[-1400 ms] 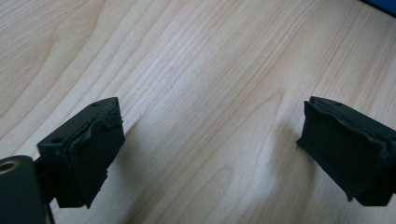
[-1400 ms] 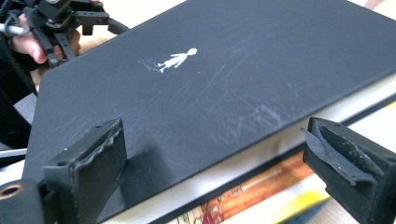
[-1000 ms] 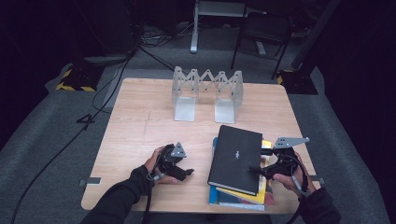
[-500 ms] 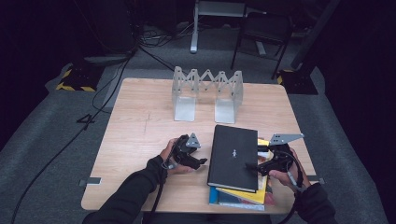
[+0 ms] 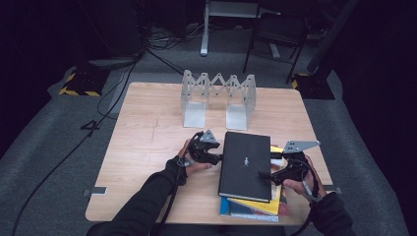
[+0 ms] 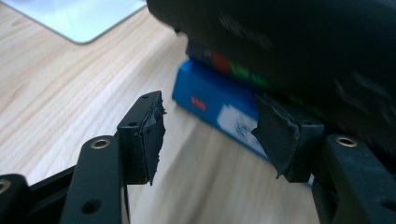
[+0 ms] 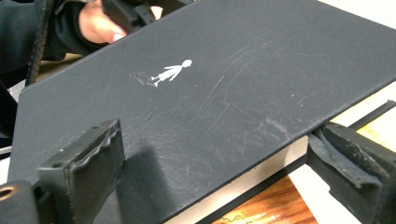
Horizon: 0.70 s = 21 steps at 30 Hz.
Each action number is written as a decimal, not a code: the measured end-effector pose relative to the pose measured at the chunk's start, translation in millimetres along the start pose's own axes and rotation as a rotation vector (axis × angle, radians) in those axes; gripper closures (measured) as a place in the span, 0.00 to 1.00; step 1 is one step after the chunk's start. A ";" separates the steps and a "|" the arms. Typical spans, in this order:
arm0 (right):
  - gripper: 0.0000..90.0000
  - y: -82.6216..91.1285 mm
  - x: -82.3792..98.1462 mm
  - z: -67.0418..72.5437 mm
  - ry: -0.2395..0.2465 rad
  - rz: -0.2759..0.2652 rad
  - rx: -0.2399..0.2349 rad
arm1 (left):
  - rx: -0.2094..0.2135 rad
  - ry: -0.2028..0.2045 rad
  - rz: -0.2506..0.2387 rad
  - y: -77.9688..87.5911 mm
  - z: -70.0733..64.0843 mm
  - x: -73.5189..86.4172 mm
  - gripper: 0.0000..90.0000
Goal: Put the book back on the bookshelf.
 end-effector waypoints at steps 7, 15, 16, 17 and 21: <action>0.05 0.1 -0.8 0.3 0.012 -0.005 -0.002 | 0.036 0.045 -0.036 -3.1 13.6 -4.9 0.52; 0.05 -0.9 -4.3 2.6 0.050 -0.016 0.008 | 0.077 -0.042 -0.039 4.1 3.9 -9.4 0.89; 0.05 -1.3 -5.8 3.9 0.061 -0.019 0.011 | 0.081 -0.052 -0.044 7.0 2.9 -10.8 0.95; 0.05 -1.4 -6.6 4.7 0.069 -0.024 0.012 | 0.081 -0.060 -0.046 8.9 2.7 -11.5 0.96; 0.05 -1.3 -9.6 8.8 0.105 -0.054 0.028 | 0.089 -0.054 -0.068 17.2 1.8 -15.7 1.00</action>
Point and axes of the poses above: each handheld gripper's, and its own axes: y roughly backward along the jaws, x roughly out of its underside, z roughly to its left, the point moved 5 cm from there along -y, roughly forward along the jaws, and after that the axes turned 2 degrees about -z, right-handed, at the moved point
